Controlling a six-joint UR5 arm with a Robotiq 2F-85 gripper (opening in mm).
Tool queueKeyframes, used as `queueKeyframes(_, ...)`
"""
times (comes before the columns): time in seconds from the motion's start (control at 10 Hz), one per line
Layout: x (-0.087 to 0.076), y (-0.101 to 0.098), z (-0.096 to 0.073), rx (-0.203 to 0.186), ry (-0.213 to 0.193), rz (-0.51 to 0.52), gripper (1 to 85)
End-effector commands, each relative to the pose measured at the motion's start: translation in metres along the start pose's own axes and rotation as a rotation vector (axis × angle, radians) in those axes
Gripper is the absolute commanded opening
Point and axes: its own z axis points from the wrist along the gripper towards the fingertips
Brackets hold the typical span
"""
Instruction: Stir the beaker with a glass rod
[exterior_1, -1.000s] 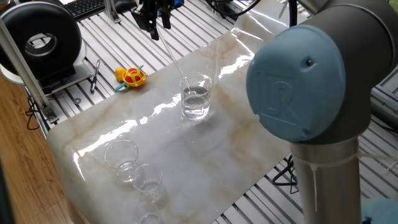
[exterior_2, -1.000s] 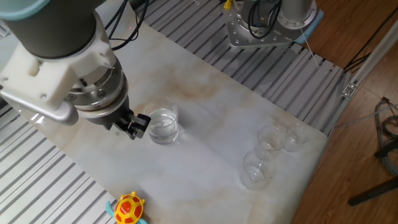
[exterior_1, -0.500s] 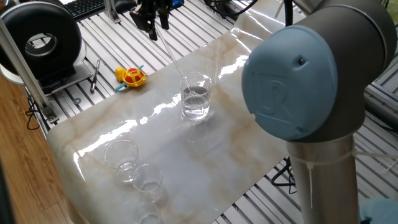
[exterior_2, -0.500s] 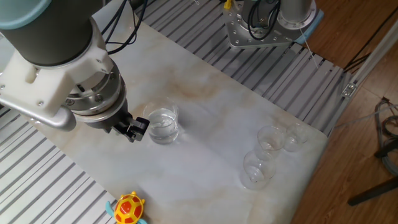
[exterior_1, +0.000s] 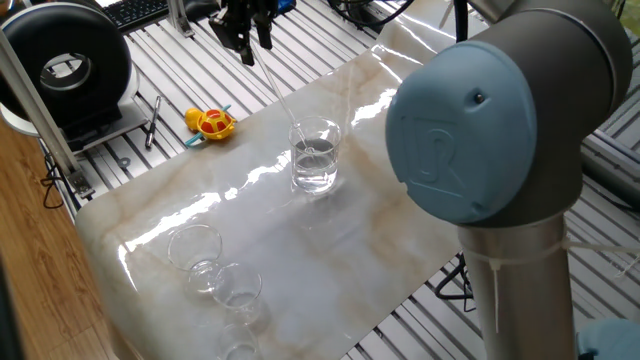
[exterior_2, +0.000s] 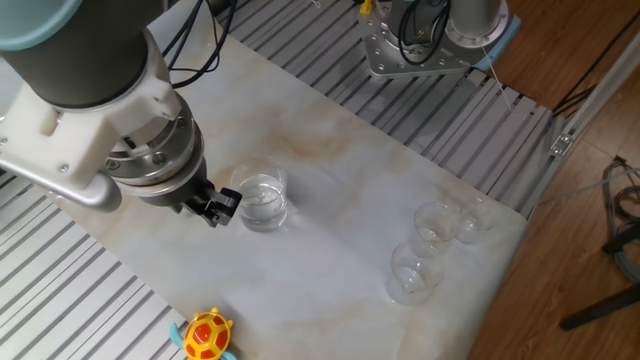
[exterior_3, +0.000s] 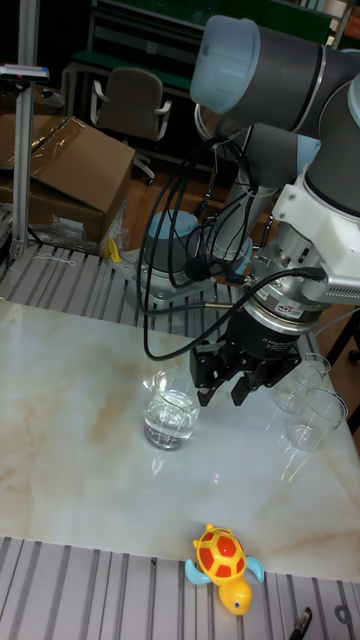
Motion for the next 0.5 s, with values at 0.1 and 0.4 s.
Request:
queueKeyframes(0.1,0.0041,0.0016,-0.0017,-0.007,0.011,0.009,42.7)
queueKeyframes(0.4,0.0040,-0.0038,-0.0024,0.009,0.008,0.008,42.7)
